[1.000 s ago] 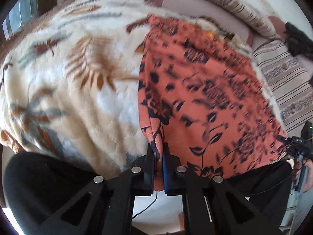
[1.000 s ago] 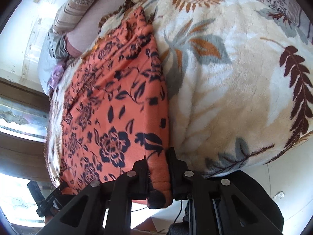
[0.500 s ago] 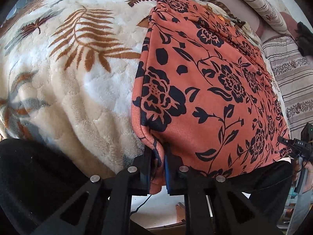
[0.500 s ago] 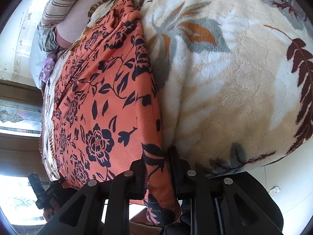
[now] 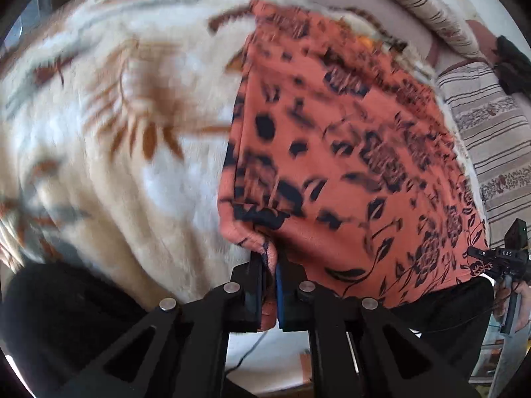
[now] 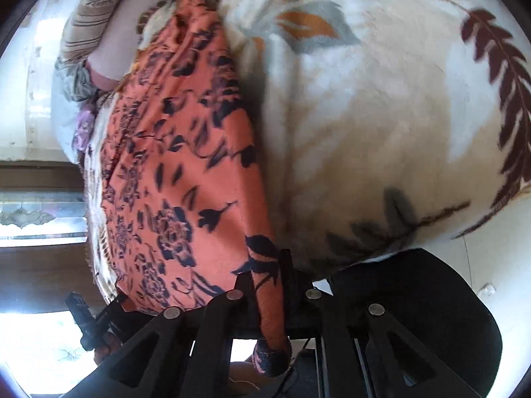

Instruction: Fold small clothes

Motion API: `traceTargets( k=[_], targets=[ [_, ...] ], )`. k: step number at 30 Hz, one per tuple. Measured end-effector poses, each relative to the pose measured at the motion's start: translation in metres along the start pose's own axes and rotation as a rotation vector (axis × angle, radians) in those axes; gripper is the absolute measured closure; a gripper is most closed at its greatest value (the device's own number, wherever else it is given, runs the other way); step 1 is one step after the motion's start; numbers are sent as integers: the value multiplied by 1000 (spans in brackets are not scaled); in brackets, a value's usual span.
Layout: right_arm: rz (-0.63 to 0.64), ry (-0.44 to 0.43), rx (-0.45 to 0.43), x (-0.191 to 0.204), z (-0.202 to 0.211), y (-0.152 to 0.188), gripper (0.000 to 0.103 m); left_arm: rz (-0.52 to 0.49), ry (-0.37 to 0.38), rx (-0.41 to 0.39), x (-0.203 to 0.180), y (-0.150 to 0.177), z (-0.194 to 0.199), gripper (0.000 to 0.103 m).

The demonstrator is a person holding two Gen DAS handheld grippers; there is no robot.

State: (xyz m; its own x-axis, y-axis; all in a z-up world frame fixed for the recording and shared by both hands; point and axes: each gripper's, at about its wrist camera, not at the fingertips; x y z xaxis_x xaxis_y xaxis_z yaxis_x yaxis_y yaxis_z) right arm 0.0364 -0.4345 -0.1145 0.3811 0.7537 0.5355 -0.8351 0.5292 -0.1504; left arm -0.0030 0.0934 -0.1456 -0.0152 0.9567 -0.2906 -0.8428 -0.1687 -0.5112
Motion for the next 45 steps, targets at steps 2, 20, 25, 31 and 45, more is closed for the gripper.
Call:
traceTargets(
  k=[2,20,25,31,45],
  targets=[
    [37,7,-11,7,0,-5,94,-17,-10,17,0,-2,-6,97],
    [53,-92,-227,113,-96,-280,26,43,-79,-167,0,-277,-155,14],
    [16,-59,-290,79,-91,-246,26,143,-33,-275,35,-257,-114,14],
    [233,7,-260,96,-88,-222,26,29,57,-228,25,-212,-98,14],
    [551,189,-291,213,-2,-185,85,-140,6,-258,-53,-224,-14,91]
  ],
)
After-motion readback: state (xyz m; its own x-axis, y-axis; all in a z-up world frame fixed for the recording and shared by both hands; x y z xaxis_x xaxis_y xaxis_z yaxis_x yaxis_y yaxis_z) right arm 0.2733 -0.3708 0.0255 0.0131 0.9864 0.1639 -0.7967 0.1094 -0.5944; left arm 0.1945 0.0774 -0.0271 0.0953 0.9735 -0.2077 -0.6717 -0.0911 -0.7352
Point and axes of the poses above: each gripper's, at about its wrist camera, not at the fingertips, and z roughly against the way its jaws point, x to its left, y to its underside, and after that the axes turned 12 degrees about -x, right-handed
